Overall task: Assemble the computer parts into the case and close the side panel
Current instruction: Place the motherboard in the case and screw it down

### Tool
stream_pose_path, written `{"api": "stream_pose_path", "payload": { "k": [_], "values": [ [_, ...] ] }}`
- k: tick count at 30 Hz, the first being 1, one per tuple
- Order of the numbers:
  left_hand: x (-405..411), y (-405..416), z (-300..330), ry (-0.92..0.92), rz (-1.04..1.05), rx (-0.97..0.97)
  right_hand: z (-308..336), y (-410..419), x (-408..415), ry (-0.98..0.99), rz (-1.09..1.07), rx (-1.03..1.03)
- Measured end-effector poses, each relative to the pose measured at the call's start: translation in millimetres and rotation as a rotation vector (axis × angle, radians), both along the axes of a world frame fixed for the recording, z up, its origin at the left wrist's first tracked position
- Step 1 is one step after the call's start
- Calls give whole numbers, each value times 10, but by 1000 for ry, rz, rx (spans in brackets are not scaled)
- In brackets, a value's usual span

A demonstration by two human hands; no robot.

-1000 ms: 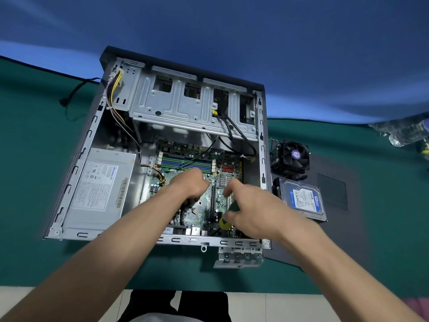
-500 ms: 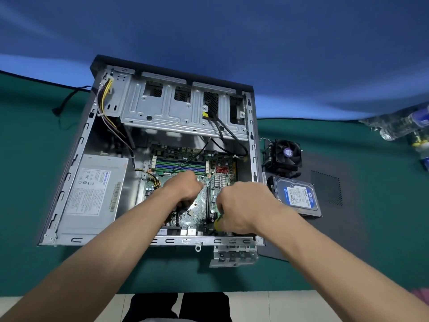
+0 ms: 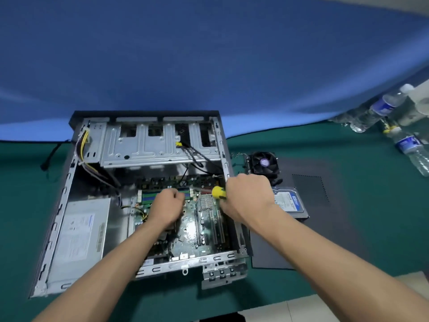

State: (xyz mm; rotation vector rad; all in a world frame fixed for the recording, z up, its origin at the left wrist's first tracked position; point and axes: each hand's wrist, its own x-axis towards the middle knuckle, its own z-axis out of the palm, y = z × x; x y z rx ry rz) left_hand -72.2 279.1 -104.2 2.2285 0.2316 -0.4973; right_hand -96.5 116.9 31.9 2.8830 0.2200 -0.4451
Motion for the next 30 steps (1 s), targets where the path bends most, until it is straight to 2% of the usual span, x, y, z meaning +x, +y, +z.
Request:
{"api": "stream_pose_path", "payload": {
  "k": [6, 9, 13, 15, 24, 30],
  "values": [
    [72, -372, 389, -248, -3, -39, -118, -303, -24, -103, -443, 609],
    [111, -639, 574, -356, -30, -48, -231, -436, -30, -180, -567, 807],
    [155, -960, 666, -440, -55, -79, -429, -543, -20, -307, -889, 1316],
    [174, -1112, 662, -466, -69, -67, -550, -577, -23, -334, -983, 1447],
    [153, -1388, 503, -609, -94, 222, -1196, -606, 77, -206, -1178, 1437],
    [159, -1411, 470, -586, -10, 178, -1602, -517, 166, -153, -1249, 1203]
  ]
}}
